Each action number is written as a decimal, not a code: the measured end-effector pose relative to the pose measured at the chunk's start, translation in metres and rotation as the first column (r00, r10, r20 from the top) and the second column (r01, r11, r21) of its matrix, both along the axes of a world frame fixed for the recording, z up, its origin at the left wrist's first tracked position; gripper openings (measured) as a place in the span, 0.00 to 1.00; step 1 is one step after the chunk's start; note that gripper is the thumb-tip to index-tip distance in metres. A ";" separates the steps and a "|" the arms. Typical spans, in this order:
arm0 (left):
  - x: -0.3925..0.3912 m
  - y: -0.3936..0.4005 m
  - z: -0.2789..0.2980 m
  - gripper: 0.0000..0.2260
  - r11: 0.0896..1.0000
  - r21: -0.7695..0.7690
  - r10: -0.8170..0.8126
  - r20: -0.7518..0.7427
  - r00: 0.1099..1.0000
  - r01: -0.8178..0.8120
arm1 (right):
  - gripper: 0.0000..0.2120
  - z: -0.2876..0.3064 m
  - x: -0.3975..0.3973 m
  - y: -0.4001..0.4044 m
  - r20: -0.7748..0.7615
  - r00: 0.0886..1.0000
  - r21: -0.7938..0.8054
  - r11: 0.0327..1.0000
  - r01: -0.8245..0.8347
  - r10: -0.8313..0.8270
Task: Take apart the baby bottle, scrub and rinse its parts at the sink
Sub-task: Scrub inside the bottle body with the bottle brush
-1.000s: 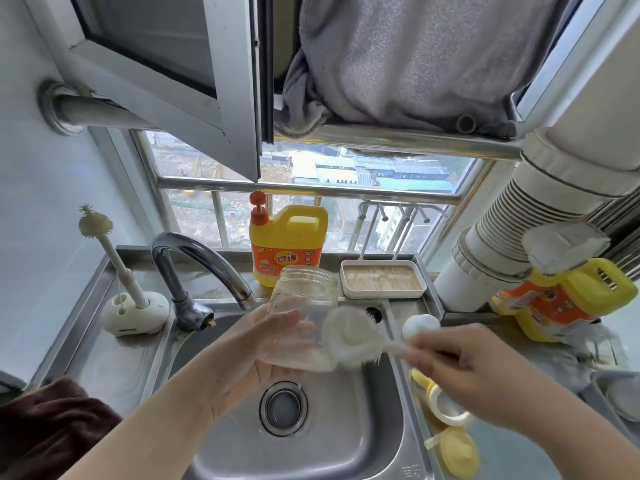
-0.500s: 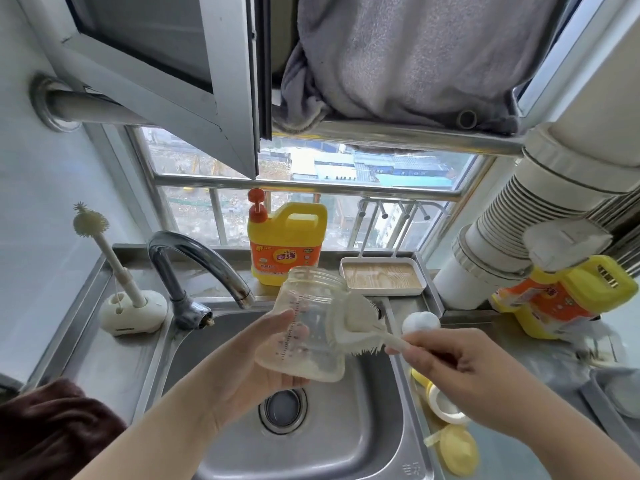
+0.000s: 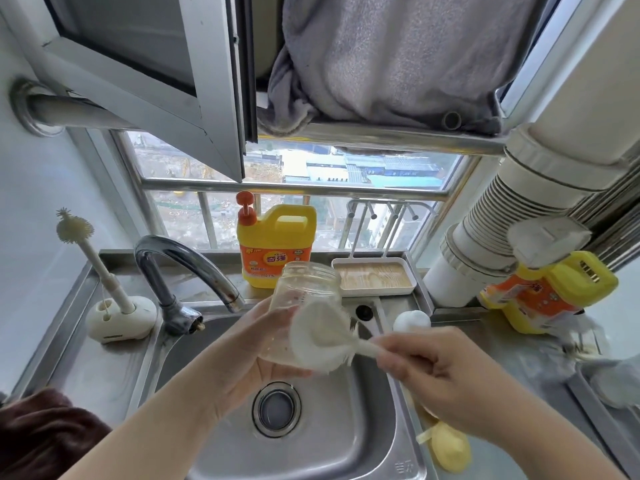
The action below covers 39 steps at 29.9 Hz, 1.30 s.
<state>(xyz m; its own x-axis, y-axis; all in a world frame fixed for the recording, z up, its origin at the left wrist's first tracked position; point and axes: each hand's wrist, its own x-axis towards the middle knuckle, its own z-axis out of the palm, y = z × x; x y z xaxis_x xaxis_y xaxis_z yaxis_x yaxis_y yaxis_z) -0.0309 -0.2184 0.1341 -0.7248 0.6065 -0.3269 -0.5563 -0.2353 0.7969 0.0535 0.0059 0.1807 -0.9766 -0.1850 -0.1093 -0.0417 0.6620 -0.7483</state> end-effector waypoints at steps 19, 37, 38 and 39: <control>0.002 -0.002 -0.010 0.26 1.000 -0.028 0.008 -0.043 0.999 -0.009 | 0.09 0.004 -0.008 -0.013 0.009 0.999 0.155 0.987 -0.046 0.045; -0.001 -0.002 -0.010 0.46 0.997 0.075 0.001 0.074 0.997 -0.006 | 0.09 -0.001 -0.010 -0.001 -0.081 0.978 0.004 0.981 0.192 -0.191; -0.001 0.000 -0.010 0.46 0.997 0.083 -0.007 0.086 0.996 0.000 | 0.08 0.000 -0.010 -0.004 -0.077 0.987 0.011 0.990 0.144 -0.142; -0.001 0.001 -0.010 0.45 0.996 0.089 -0.018 0.086 0.996 0.010 | 0.08 0.000 -0.007 -0.006 -0.046 0.996 0.021 0.996 0.082 -0.081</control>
<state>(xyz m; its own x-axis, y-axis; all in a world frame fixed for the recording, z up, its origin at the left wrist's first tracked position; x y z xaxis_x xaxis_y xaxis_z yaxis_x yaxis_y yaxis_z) -0.0320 -0.2174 0.1237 -0.6873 0.6458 -0.3325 -0.6260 -0.2944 0.7221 0.0465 0.0003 0.1809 -0.9924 -0.1025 -0.0678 -0.0205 0.6816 -0.7314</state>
